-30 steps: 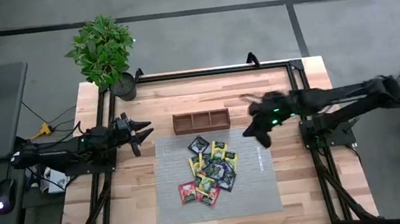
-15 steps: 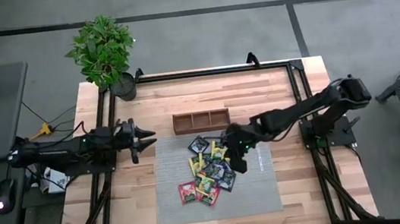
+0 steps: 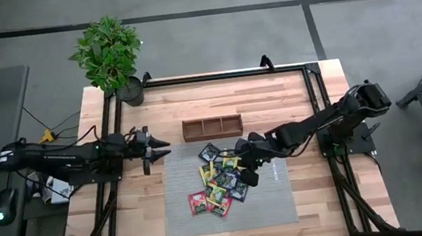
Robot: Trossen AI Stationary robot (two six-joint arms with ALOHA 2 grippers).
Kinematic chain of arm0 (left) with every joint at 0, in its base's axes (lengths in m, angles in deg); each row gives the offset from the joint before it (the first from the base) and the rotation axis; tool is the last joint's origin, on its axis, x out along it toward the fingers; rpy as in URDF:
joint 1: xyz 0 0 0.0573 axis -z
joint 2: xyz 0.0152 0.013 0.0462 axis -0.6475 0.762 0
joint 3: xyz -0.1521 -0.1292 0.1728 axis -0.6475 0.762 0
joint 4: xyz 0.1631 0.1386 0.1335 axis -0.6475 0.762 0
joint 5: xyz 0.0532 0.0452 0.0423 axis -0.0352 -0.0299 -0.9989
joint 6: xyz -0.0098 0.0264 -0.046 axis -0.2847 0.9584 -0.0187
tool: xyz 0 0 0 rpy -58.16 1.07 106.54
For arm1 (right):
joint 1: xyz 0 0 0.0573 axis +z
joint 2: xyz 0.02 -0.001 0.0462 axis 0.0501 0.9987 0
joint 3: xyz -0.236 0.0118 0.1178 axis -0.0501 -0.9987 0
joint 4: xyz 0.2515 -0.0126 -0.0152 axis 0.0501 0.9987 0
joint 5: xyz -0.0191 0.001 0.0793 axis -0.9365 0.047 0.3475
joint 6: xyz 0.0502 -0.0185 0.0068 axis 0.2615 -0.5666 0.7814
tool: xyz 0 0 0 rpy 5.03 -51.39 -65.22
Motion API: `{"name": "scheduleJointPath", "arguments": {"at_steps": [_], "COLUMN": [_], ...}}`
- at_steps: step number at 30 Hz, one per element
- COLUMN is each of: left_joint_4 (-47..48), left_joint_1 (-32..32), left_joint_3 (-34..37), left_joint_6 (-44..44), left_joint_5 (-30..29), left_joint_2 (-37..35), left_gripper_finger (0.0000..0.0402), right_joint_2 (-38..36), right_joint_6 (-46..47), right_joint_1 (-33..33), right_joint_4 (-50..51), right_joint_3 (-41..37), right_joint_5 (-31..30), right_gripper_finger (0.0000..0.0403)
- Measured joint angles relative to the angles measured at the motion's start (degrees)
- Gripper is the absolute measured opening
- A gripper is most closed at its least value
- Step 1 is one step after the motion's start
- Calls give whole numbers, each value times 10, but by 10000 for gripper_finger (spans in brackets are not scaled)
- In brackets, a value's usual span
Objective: Pick & Place Tea
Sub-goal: Put the violet tea bag into the right section of the wooden organizer
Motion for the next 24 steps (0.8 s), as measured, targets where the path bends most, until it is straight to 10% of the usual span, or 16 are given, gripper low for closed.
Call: {"name": "scheduleJointPath", "arguments": {"at_steps": [11, 24], "left_joint_4": [-116, -132], "left_joint_1": [0, 0], "left_joint_3": [0, 0], "left_joint_6": [-24, -38], "left_joint_5": [59, 67], "left_joint_2": [133, 173], "left_gripper_finger": [140, 140], "right_joint_2": [27, 66], "right_joint_6": [53, -77], "right_joint_1": [-15, -101], "right_joint_4": [-34, -102], "right_joint_3": [0, 0], "right_joint_5": [44, 204], "right_gripper_finger": [40, 178]}}
